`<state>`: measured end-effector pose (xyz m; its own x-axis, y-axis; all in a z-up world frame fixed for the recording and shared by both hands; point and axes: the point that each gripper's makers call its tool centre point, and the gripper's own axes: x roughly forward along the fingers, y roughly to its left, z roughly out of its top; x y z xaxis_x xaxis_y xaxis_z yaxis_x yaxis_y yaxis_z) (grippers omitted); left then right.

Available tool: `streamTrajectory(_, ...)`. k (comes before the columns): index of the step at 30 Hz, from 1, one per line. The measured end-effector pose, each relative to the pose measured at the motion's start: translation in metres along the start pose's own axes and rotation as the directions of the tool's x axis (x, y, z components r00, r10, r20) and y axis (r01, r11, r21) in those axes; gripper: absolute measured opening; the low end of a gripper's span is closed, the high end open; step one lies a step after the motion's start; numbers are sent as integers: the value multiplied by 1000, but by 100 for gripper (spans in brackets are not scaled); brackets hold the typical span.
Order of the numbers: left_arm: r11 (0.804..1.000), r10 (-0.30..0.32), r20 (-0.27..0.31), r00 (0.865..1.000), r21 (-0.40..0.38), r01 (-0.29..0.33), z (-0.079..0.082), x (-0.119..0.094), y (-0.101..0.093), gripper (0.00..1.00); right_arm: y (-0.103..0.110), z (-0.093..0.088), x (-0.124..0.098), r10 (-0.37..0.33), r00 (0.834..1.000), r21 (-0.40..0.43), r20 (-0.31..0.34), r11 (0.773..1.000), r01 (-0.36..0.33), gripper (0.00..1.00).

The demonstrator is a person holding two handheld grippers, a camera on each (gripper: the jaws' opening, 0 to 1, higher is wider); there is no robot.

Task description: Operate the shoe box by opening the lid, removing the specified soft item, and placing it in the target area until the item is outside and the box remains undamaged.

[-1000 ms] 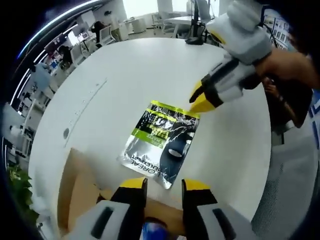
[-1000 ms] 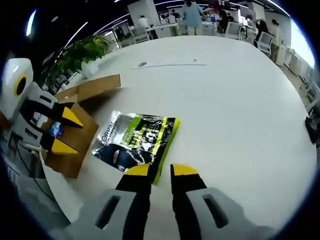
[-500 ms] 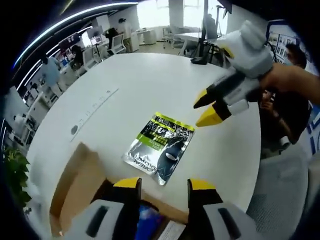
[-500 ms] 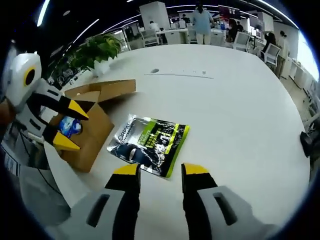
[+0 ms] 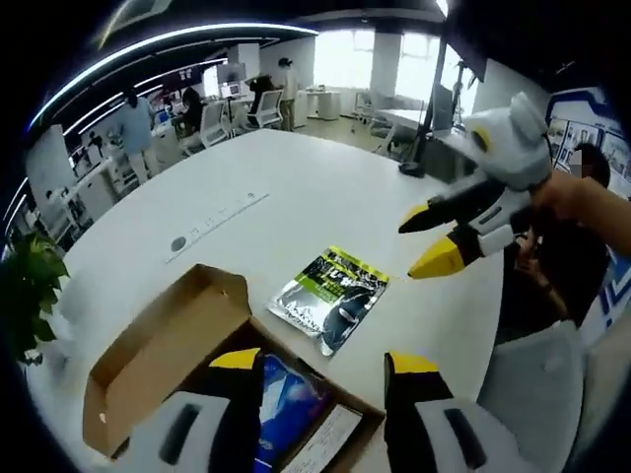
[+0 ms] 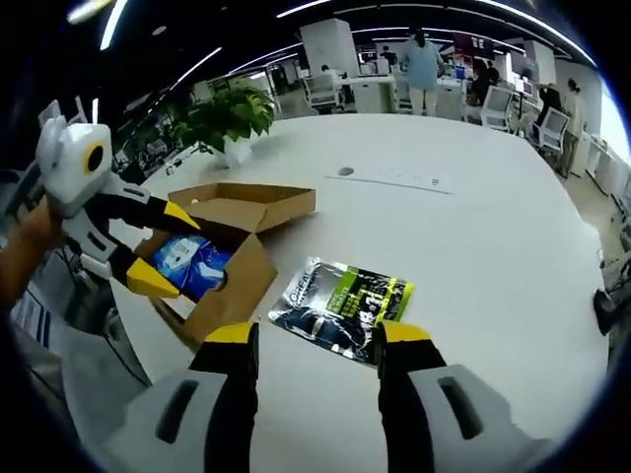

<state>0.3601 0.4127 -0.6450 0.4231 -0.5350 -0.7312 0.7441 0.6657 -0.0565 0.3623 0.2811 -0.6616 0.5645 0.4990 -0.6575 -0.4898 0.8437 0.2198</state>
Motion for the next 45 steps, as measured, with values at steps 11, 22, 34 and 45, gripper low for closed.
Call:
streamTrajectory(11,996,63,65,996,-71,-58,-15,-43,30,56,44,16,1,65,998,-67,14,996,-64,51)
streamTrajectory(22,983,128,97,987,-145,-113,-39,-77,59,60,77,22,14,123,992,-114,1,986,-122,52)
streamTrajectory(34,962,194,130,972,-219,-163,-75,-106,91,61,112,33,30,186,982,-160,-9,970,-185,53)
streamTrajectory(45,939,253,149,956,-277,-205,-105,-124,110,59,138,30,49,231,972,-199,-46,951,-235,52)
